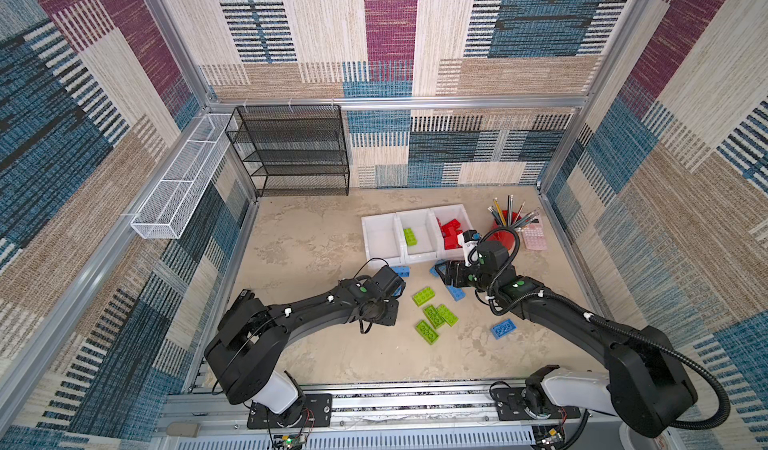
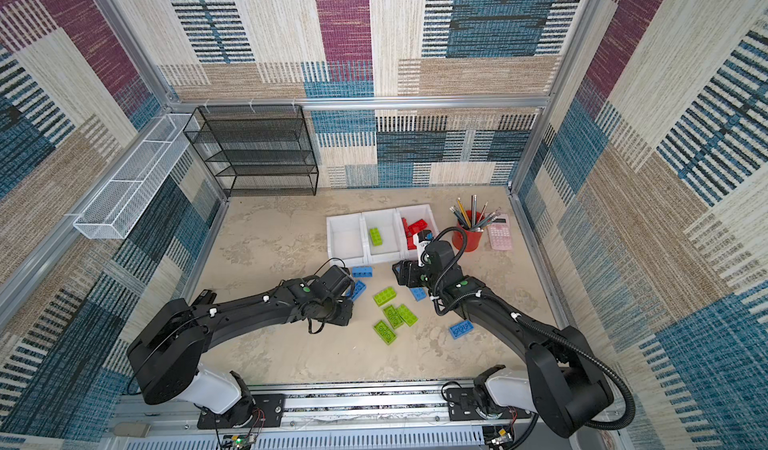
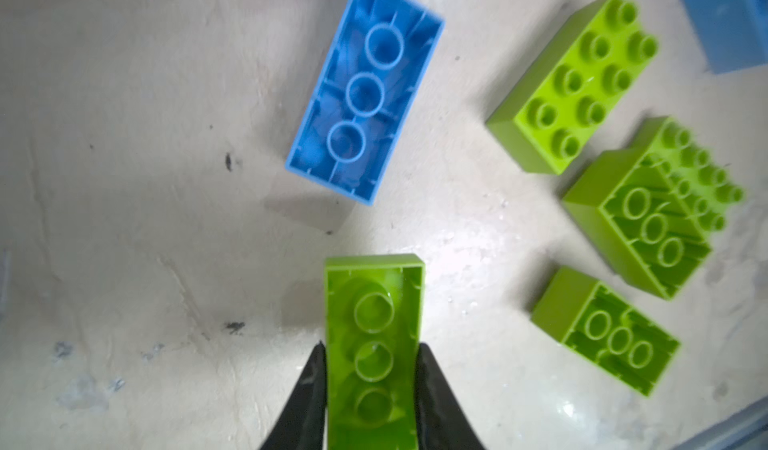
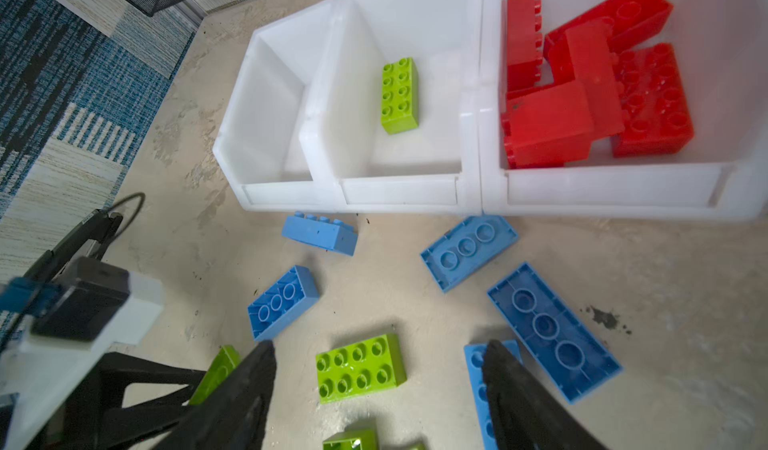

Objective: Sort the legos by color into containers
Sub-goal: 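Carry the green brick with the left gripper into the middle compartment and release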

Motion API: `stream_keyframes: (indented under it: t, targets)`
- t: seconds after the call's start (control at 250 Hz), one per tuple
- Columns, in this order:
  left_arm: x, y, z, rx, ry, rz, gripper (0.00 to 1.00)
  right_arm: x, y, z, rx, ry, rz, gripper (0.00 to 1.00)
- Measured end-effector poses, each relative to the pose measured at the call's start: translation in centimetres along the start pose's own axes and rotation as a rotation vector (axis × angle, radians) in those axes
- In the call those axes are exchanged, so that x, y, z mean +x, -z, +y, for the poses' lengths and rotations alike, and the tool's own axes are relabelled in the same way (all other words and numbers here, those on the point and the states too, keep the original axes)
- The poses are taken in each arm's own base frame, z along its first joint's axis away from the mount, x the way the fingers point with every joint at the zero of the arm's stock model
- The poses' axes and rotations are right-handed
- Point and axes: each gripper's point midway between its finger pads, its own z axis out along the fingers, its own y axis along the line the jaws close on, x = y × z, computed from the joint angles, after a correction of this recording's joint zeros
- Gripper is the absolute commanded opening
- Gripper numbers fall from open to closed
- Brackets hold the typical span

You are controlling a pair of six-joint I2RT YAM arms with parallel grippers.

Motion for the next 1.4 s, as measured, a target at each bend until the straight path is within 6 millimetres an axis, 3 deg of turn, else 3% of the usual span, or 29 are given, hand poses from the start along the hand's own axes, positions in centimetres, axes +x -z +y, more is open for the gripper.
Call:
stream_keyframes:
  t: [0.388,0.628,0.948,1.228,1.4]
  targets:
    - [-7.2,4.0,-3.7,0.048,-0.053,-0.14,0.23,2.8,0.9,-1.1,0.004,-0.027,0.013,0.8]
    - [-12.0,4.7,-5.2,0.062,-0.08,-0.199,0.23,3.9,1.2,-1.4,0.001,-0.034,0.019,0.8]
    - [-17.8,2.5,-6.9,0.102,-0.085,-0.211,0.23,3.7,2.5,-1.8,0.017,-0.008,-0.047,0.84]
    - [-22.4,-0.1,-7.3,0.117,-0.078,-0.211,0.23,4.0,2.3,-1.6,-0.009,0.005,-0.05,0.83]
    - [-23.8,-1.6,-6.2,0.101,-0.069,-0.2,0.23,4.3,1.9,-1.3,-0.031,0.005,-0.039,0.82]
